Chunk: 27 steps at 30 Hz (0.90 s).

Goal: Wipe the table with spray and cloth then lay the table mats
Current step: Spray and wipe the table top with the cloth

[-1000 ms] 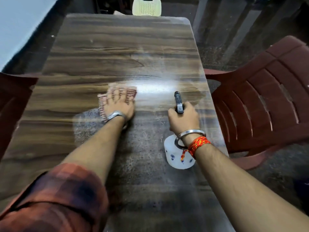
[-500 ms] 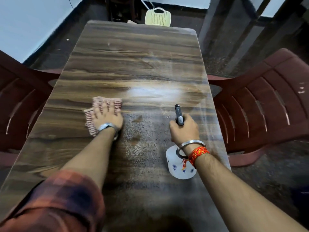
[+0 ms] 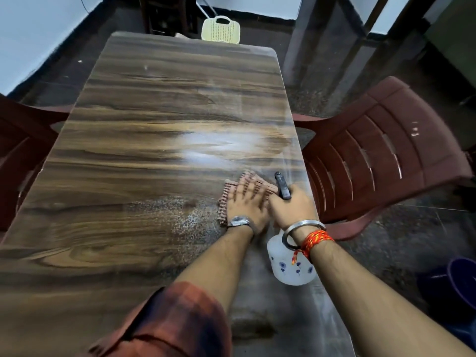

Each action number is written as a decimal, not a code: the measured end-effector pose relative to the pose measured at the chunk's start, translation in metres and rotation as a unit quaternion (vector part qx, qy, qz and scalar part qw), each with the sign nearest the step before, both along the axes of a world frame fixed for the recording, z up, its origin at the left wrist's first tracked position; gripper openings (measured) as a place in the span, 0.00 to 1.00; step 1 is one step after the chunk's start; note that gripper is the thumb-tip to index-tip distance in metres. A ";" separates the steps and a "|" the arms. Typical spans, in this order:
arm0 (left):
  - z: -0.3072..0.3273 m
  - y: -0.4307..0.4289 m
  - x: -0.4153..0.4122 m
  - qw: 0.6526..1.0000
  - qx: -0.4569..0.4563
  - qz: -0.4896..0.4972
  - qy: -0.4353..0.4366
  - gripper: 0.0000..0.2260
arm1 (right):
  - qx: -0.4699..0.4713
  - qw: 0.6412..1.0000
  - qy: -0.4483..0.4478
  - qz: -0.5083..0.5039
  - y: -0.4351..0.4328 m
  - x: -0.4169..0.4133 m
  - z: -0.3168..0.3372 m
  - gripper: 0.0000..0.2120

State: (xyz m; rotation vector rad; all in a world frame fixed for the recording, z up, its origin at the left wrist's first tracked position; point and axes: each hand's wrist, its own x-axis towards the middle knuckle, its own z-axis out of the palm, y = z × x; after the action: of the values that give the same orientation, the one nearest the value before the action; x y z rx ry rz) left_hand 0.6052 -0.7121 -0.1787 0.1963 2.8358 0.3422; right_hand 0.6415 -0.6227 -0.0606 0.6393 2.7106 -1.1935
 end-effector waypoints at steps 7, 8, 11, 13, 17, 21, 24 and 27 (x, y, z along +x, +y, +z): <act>-0.007 -0.174 0.028 0.960 -0.035 0.276 0.016 0.26 | -0.037 0.997 -0.019 0.070 -0.036 0.023 -0.008 0.08; -0.008 -0.199 0.043 0.949 -0.040 0.313 0.017 0.26 | -0.037 0.995 -0.028 0.092 -0.042 0.027 -0.010 0.10; -0.006 -0.251 0.096 0.919 -0.049 0.390 0.011 0.26 | -0.038 0.987 -0.061 0.147 -0.059 0.041 -0.013 0.08; -0.005 -0.264 0.125 0.913 -0.052 0.404 0.004 0.26 | -0.041 0.981 -0.081 0.170 -0.068 0.055 -0.012 0.06; -0.006 -0.257 0.153 0.909 -0.048 0.413 -0.017 0.26 | -0.027 0.962 -0.144 0.231 -0.073 0.092 -0.006 0.12; -0.006 -0.246 0.168 0.913 -0.048 0.405 -0.023 0.27 | -0.018 0.950 -0.186 0.249 -0.067 0.124 -0.003 0.13; -0.005 -0.235 0.188 0.926 -0.056 0.372 -0.014 0.26 | -0.035 0.954 -0.200 0.220 -0.062 0.149 -0.003 0.10; -0.006 -0.214 0.215 0.941 -0.060 0.334 -0.010 0.26 | -0.016 0.961 -0.186 0.203 -0.063 0.173 -0.003 0.10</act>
State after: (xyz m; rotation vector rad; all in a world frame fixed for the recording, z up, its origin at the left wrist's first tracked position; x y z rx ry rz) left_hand 0.8201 -0.9264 -0.1847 -0.8056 2.8031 0.2925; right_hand 0.8148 -0.6856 -0.0635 0.2486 2.3461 -0.9057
